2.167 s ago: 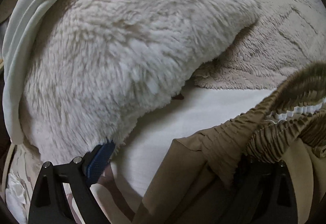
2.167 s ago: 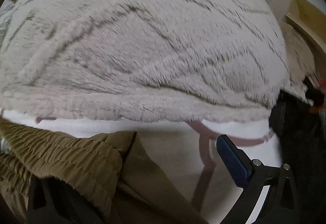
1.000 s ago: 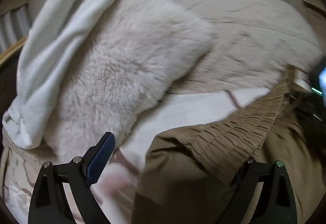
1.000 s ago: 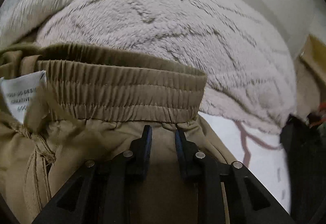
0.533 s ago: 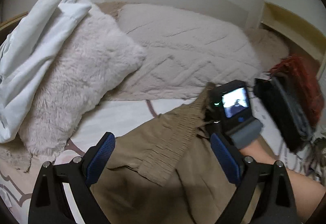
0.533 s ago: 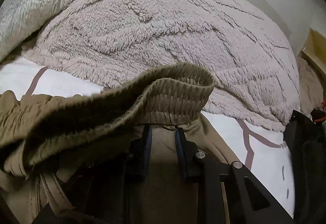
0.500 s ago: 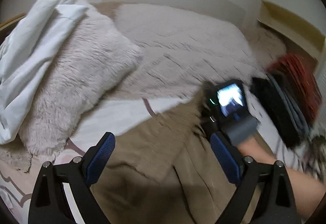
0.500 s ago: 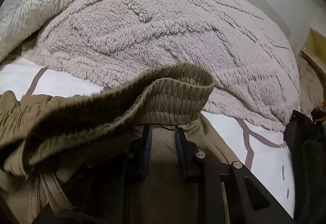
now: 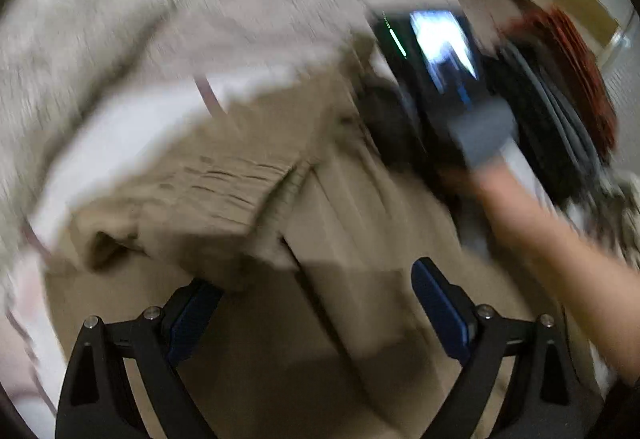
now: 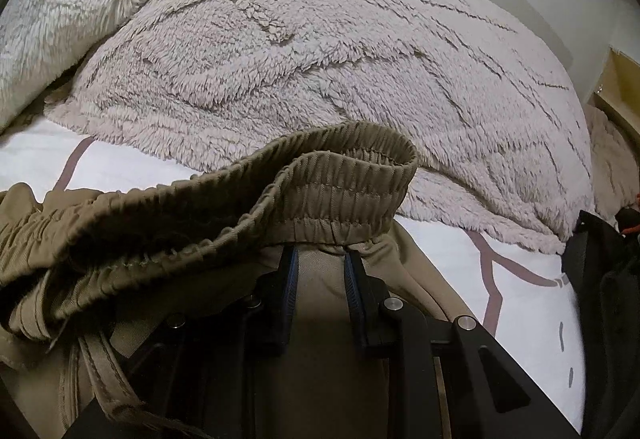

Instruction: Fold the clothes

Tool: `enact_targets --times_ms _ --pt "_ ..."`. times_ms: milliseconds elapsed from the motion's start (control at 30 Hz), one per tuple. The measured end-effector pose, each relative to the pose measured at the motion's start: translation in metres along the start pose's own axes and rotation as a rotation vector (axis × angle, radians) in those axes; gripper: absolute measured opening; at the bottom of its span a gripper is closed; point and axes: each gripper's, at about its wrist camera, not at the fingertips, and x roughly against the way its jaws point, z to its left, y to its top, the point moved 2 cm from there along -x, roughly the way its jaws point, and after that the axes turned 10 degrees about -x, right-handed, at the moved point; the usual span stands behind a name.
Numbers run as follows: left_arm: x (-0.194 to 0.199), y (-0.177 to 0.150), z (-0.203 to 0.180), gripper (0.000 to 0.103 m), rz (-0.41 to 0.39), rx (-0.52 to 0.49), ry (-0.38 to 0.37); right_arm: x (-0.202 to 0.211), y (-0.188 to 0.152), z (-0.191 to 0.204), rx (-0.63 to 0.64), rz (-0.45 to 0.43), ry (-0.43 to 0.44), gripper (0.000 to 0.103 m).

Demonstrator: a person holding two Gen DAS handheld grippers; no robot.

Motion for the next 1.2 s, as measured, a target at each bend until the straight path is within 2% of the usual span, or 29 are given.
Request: enact_targets --times_ms 133,200,300,400,500,567,667,800,867,967,1033,1133,1200 --pt "0.025 0.052 0.052 0.094 -0.209 0.126 0.26 -0.001 0.0 0.004 -0.005 0.002 0.003 0.024" --pt "0.036 0.066 0.078 0.094 -0.257 0.206 0.372 -0.001 0.0 0.006 -0.004 0.002 0.001 0.024" --pt "0.039 0.061 0.092 0.094 -0.235 0.247 0.449 -0.001 0.0 0.01 -0.004 0.002 0.0 0.024" --pt "0.034 0.025 0.078 0.094 -0.146 0.163 0.491 0.0 0.0 0.014 -0.003 0.002 -0.001 0.024" --pt "0.04 -0.039 0.038 0.094 -0.046 0.019 0.479 0.0 0.0 0.017 -0.004 0.003 0.0 0.024" --pt "0.054 -0.087 0.012 0.094 -0.003 -0.025 0.452 0.0 0.0 0.02 -0.002 0.005 -0.002 0.024" --pt "0.079 -0.151 -0.025 0.094 0.064 0.039 0.403 0.0 0.0 0.024 0.002 0.006 -0.006 0.024" --pt "0.105 -0.209 -0.074 0.094 0.111 0.083 0.384 0.002 0.003 0.026 -0.001 0.02 0.002 0.024" --pt "0.106 -0.224 -0.088 0.094 0.149 0.055 0.37 0.015 0.006 0.025 -0.01 0.017 0.019 0.024" --pt "0.113 -0.237 -0.089 0.094 0.19 0.073 0.358 0.056 0.013 0.025 -0.015 -0.026 0.052 0.024" --pt "0.118 -0.245 -0.089 0.095 0.217 0.085 0.351 0.095 0.008 0.02 -0.035 -0.026 0.143 0.024" --pt "0.124 -0.257 -0.09 0.095 0.258 0.103 0.339 0.162 -0.021 -0.006 0.001 0.046 0.285 0.024" --pt "0.129 -0.265 -0.091 0.095 0.285 0.115 0.331 0.19 -0.055 -0.012 0.059 0.107 0.328 0.024"
